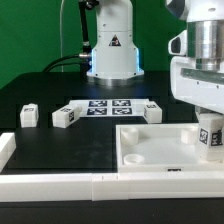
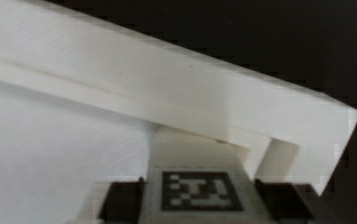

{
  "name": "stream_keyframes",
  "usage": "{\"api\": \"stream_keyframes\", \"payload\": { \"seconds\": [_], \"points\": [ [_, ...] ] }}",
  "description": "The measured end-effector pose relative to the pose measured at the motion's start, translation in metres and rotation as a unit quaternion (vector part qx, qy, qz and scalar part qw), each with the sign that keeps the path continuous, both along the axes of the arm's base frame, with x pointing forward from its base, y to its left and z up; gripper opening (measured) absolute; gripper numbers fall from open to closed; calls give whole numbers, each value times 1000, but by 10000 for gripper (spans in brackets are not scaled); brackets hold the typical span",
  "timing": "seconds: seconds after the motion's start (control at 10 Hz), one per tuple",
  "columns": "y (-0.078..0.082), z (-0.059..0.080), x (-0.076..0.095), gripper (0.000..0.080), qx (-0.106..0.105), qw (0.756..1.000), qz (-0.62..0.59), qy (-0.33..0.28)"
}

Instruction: Assemble one leg

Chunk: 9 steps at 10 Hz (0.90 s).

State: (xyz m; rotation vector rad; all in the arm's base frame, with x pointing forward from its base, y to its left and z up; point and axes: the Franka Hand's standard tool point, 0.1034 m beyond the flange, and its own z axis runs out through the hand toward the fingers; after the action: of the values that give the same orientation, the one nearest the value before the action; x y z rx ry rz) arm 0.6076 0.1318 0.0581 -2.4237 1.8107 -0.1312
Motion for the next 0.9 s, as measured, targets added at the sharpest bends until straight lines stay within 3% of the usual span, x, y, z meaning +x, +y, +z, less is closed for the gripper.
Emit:
{"api": "stream_keyframes", "payload": {
  "seconds": [0.1, 0.2, 0.3, 0.4, 0.5, 0.7, 0.9],
  "points": [
    [0, 0, 0, 291, 12, 999, -45, 2],
    [2, 0, -1, 352, 22, 995, -92, 4],
    [2, 0, -1, 487, 15, 999, -40, 2],
    [2, 0, 0, 487, 12, 1000, -23, 1],
    [1, 0, 0, 614, 1, 999, 49, -2],
    [2, 2, 3, 647, -23, 980, 197, -6],
    [3, 4, 2, 647, -47, 935, 352, 2]
  ]
}}
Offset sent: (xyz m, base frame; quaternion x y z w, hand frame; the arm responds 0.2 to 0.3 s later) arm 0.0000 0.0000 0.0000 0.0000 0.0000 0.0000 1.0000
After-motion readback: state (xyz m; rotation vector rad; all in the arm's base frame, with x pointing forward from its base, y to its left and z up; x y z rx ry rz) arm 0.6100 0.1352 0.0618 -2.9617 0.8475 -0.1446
